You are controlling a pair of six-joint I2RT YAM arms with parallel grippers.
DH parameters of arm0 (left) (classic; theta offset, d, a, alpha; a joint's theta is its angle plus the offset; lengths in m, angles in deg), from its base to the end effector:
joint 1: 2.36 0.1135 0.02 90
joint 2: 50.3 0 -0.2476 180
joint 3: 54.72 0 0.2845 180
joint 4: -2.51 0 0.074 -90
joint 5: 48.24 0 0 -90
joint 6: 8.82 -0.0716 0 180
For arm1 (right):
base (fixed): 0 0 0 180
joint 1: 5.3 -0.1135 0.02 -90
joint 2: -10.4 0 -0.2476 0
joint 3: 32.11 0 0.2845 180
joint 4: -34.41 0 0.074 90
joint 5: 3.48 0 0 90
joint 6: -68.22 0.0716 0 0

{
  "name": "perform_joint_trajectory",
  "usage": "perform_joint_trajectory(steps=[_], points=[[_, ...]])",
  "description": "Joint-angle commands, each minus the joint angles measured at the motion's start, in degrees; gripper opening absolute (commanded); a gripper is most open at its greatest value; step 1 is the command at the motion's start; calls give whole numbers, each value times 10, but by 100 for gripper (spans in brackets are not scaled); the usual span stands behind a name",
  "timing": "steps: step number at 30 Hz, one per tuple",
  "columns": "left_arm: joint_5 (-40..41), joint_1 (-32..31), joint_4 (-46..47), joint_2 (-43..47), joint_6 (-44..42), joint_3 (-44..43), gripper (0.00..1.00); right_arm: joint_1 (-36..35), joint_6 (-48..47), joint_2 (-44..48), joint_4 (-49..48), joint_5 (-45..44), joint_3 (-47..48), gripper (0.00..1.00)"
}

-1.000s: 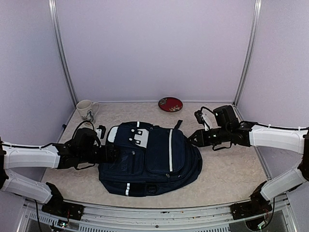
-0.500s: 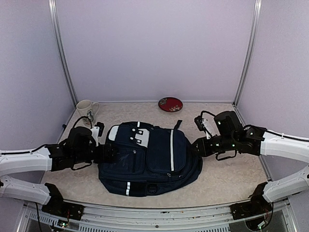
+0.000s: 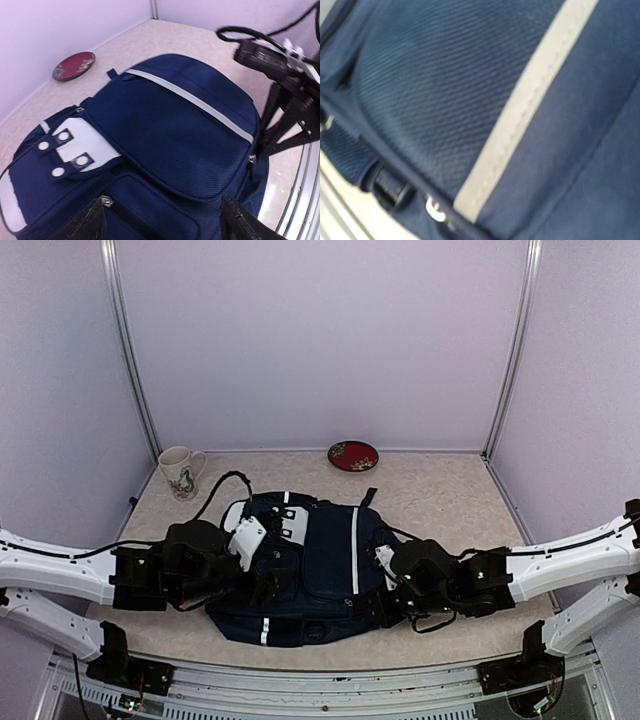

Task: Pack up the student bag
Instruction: Grab the upper front pocket of the student bag.

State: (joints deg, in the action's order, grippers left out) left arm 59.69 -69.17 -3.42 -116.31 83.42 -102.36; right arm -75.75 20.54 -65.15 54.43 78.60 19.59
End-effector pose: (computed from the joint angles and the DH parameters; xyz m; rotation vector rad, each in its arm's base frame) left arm 0.1458 -0.2844 0.1916 0.8930 1.7936 -0.4704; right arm 0.1173 0.3010 0.1378 -0.5306 2.4180 0.7826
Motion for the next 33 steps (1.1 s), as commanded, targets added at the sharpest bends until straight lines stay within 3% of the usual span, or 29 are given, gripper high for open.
perform_joint_trajectory(steps=[1,4,12,17,28,33], points=[[4,-51,-10,-61,-78,-28,77,-12,39,-38,-73,-1,-7,26],[36,-72,-2,-99,-109,-39,78,-20,43,-63,-65,-3,5,28],[27,-75,36,-164,-171,-53,82,-25,46,-58,-61,-21,-5,35],[90,-75,55,-220,-212,-75,83,-25,46,-84,-108,-25,-21,37],[101,-73,79,-252,-228,-78,83,-23,31,-149,-158,-64,-8,29],[82,-72,81,-264,-229,-77,79,-21,36,-147,-150,-79,-10,10]])
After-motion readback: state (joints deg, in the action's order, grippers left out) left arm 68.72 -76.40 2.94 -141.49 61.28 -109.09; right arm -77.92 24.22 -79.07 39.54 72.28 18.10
